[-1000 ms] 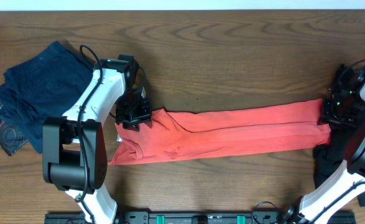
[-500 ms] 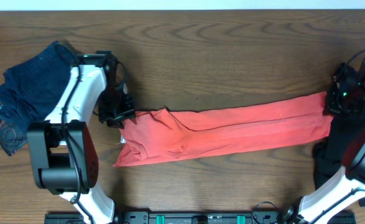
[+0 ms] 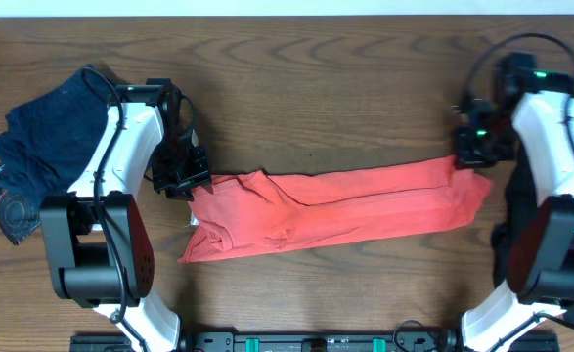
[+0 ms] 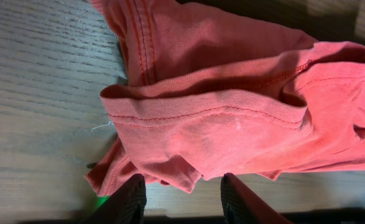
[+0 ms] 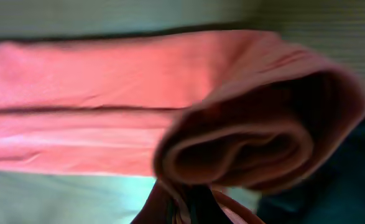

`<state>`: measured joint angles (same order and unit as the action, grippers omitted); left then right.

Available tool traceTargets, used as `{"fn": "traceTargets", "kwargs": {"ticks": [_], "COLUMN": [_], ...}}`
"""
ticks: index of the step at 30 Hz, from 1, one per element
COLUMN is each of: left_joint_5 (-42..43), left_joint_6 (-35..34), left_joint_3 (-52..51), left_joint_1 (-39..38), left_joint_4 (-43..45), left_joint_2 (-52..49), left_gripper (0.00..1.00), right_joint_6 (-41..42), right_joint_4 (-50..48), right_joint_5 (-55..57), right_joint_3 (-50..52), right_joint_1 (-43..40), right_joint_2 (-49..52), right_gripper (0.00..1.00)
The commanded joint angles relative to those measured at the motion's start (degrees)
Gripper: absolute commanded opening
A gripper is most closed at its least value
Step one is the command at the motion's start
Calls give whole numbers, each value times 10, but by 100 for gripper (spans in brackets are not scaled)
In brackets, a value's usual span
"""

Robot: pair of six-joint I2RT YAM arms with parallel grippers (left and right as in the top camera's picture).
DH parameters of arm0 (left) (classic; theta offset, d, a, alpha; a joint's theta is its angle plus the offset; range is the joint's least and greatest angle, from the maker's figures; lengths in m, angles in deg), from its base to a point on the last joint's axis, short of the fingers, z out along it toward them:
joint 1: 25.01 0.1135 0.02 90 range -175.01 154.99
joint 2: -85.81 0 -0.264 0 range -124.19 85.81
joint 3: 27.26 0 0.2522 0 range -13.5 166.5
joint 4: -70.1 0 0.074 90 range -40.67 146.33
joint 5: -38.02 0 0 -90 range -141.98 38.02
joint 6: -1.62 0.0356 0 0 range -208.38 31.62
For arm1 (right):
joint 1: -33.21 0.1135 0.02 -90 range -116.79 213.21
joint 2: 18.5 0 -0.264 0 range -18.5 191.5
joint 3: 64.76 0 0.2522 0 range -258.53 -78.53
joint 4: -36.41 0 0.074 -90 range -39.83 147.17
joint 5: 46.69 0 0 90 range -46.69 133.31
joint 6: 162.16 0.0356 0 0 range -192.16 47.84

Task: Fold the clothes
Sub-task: 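Fold the strip's right end leftward with the right gripper toward the left gripper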

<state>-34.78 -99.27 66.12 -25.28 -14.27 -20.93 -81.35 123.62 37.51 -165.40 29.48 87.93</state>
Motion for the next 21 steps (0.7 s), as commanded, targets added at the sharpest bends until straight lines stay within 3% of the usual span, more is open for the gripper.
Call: {"fn": "traceTargets", "kwargs": {"ticks": [1,13,16,19,21], "left_joint_5": [-7,-7,-7,-7,-7], "left_joint_6": [3,3,3,3,3], "left_joint_3": [10,10,10,10,10], "left_joint_1": [-1,-1,-1,-1,-1], "left_joint_4": [-3,-3,-2,-2,-3], "left_joint_2": [12,12,12,12,12], "left_gripper": [41,42,42,42,42], "right_joint_6": [31,122,122,122,113], "right_joint_4": [9,-44,-66,-73,-71], "right_joint_5": [-5,-4,-5,-5,-5], "right_joint_3": [6,38,38,38,38], "right_joint_1": [67,264,289,305,313], "right_joint_2": [1,4,7,7,7], "right_gripper": [2,6,17,34,36]}}
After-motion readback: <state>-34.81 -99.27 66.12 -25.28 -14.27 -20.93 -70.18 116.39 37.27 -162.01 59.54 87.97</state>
